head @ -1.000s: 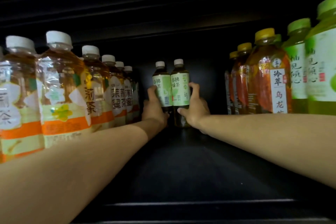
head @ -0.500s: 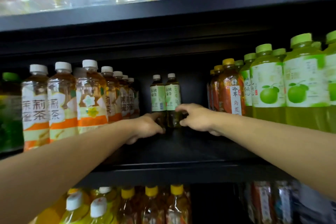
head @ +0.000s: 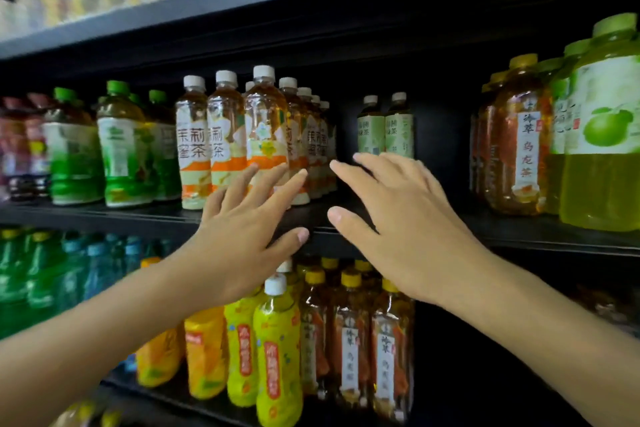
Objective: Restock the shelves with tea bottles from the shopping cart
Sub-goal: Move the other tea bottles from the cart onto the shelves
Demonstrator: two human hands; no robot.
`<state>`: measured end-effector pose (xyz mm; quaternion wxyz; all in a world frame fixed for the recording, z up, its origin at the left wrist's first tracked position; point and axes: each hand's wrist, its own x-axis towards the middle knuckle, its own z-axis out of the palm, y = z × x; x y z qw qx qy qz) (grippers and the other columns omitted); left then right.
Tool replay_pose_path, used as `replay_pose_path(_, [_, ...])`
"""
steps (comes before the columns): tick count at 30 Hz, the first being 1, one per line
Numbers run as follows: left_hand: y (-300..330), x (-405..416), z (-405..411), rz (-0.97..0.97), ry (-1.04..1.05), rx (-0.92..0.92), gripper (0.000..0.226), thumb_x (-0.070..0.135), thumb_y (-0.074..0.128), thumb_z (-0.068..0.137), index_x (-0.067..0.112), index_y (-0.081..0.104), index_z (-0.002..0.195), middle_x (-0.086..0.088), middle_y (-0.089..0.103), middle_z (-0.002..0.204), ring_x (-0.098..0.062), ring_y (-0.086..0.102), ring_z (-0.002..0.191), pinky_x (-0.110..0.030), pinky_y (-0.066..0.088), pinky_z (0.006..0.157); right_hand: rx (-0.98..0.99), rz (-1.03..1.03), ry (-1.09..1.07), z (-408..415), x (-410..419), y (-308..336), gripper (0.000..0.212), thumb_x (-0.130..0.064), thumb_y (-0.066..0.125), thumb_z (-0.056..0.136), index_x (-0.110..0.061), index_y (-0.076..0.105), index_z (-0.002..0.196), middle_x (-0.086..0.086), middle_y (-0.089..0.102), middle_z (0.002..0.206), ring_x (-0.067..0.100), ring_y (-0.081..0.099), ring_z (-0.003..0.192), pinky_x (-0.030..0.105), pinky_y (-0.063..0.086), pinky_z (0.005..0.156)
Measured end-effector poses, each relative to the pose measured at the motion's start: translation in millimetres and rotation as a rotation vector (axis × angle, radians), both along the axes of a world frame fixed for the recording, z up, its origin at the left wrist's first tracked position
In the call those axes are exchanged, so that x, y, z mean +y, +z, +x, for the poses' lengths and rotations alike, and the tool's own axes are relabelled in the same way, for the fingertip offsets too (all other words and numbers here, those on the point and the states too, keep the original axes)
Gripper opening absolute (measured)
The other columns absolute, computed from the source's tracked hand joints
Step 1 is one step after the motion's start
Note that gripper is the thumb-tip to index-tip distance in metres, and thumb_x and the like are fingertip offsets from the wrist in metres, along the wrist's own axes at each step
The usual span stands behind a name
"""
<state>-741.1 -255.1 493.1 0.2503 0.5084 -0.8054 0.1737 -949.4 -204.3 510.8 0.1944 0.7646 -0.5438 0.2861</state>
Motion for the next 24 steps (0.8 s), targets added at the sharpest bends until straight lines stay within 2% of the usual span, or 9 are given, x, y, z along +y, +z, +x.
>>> replay_pose_path(4, [-27.7, 28.8, 41.6, -0.002, 0.087, -0.015, 0.081, 0.079, -0.005, 0.076, 0.054, -0.025, 0.150, 0.020, -0.018, 0.167, -0.013, -0.025, 0.153, -0.045, -0.004, 0.124, 0.014, -0.007, 0.006, 32.0, 14.0, -17.6, 0.064, -0.065, 0.014, 0.099, -0.045, 0.003, 0.159, -0.012, 0.002, 0.168, 0.016, -0.006, 0.155, 0.047, -0.004, 0.126])
replay_pose_path(9, [-66.6, 61.3, 109.1, 0.050, 0.183, -0.059, 0.083, 0.078, -0.005, 0.078, 0.050, -0.021, 0.154, 0.015, -0.016, 0.169, -0.018, -0.022, 0.155, -0.045, -0.003, 0.124, -0.022, 0.089, 0.067, 83.7, 32.0, -48.6, 0.068, -0.069, 0.007, 0.095, -0.046, 0.002, 0.158, -0.013, -0.006, 0.168, 0.013, -0.011, 0.154, 0.047, -0.007, 0.126])
replay_pose_path(13, [-86.7, 85.4, 175.4, 0.064, 0.262, -0.076, 0.081, 0.078, -0.007, 0.080, 0.048, -0.025, 0.153, 0.013, -0.017, 0.169, -0.020, -0.023, 0.154, -0.045, -0.004, 0.123, -0.016, 0.146, 0.090, 144.9, 40.2, -74.2, 0.074, -0.072, 0.001, 0.089, -0.047, -0.005, 0.158, -0.012, -0.013, 0.168, 0.016, -0.014, 0.154, 0.048, -0.011, 0.125])
replay_pose_path(17, [-94.7, 113.2, 252.2, 0.102, 0.347, -0.015, 0.082, 0.079, -0.005, 0.080, 0.048, -0.025, 0.153, 0.013, -0.016, 0.169, -0.019, -0.021, 0.155, -0.046, -0.001, 0.123, -0.061, 0.176, 0.170, 225.9, 51.2, -87.6, 0.070, -0.070, 0.008, 0.094, -0.045, -0.004, 0.159, -0.011, -0.011, 0.169, 0.016, -0.011, 0.154, 0.050, -0.005, 0.126])
replay_pose_path(19, [-101.2, 129.6, 290.6, 0.135, 0.408, -0.003, 0.078, 0.082, 0.000, 0.087, 0.048, -0.025, 0.152, 0.013, -0.020, 0.168, -0.019, -0.023, 0.154, -0.047, -0.001, 0.124, -0.091, 0.210, 0.225, 269.0, 61.0, -94.6, 0.065, -0.067, 0.016, 0.101, -0.044, -0.001, 0.159, -0.011, -0.010, 0.169, 0.015, -0.011, 0.153, 0.052, -0.001, 0.125])
replay_pose_path(22, [-116.0, 156.3, 342.1, 0.173, 0.457, 0.039, 0.073, 0.073, 0.010, 0.094, 0.047, -0.023, 0.154, 0.013, -0.027, 0.166, -0.019, -0.027, 0.153, -0.048, -0.003, 0.123, -0.114, 0.240, 0.278, 331.0, 77.9, -110.4, 0.063, -0.063, 0.019, 0.102, -0.046, -0.003, 0.159, -0.013, -0.012, 0.168, 0.013, -0.013, 0.153, 0.053, -0.001, 0.125])
replay_pose_path(24, [-130.2, 172.5, 374.3, 0.165, 0.473, 0.063, 0.073, 0.073, 0.006, 0.093, 0.047, -0.023, 0.154, 0.012, -0.028, 0.166, -0.020, -0.026, 0.153, -0.048, -0.003, 0.123, -0.135, 0.259, 0.301, 368.6, 88.1, -124.4, 0.063, -0.063, 0.019, 0.102, -0.047, -0.004, 0.158, -0.014, -0.012, 0.168, 0.014, -0.014, 0.154, 0.053, -0.001, 0.125])
